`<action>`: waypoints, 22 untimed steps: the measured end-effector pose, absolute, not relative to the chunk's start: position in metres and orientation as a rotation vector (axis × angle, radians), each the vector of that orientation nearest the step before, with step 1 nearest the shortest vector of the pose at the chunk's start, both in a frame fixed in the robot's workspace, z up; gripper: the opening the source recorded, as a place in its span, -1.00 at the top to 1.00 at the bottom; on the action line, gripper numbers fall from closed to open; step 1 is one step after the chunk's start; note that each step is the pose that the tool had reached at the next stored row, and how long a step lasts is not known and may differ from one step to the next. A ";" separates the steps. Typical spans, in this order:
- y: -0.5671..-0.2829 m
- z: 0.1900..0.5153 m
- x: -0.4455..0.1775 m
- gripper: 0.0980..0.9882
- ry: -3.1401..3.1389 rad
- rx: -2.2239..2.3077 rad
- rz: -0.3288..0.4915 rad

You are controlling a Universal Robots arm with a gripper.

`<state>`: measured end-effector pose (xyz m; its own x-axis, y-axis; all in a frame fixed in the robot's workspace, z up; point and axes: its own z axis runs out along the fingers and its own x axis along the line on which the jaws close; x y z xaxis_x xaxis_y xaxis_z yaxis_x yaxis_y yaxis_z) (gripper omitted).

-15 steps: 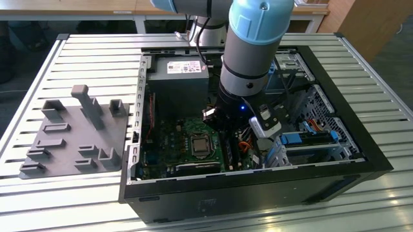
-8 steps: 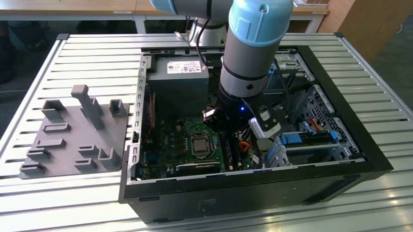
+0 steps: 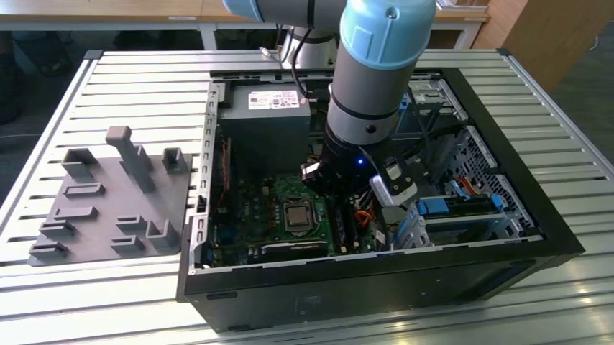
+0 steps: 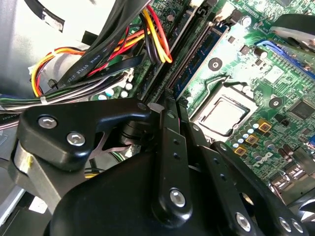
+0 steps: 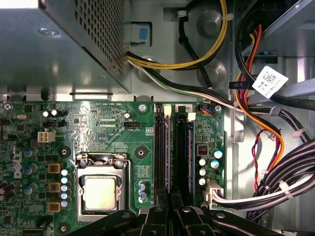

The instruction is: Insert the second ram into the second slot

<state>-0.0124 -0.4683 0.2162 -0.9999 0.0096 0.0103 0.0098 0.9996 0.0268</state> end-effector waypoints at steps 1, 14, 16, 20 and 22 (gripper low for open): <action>-0.468 0.216 -0.012 0.91 -3.131 -0.015 -0.042; -0.468 0.212 -0.012 0.91 -3.131 -0.015 -0.042; -0.468 0.211 -0.012 0.91 -3.131 -0.015 -0.042; -0.468 0.211 -0.012 0.91 -3.131 -0.015 -0.042; -0.468 0.211 -0.012 0.91 -3.131 -0.015 -0.042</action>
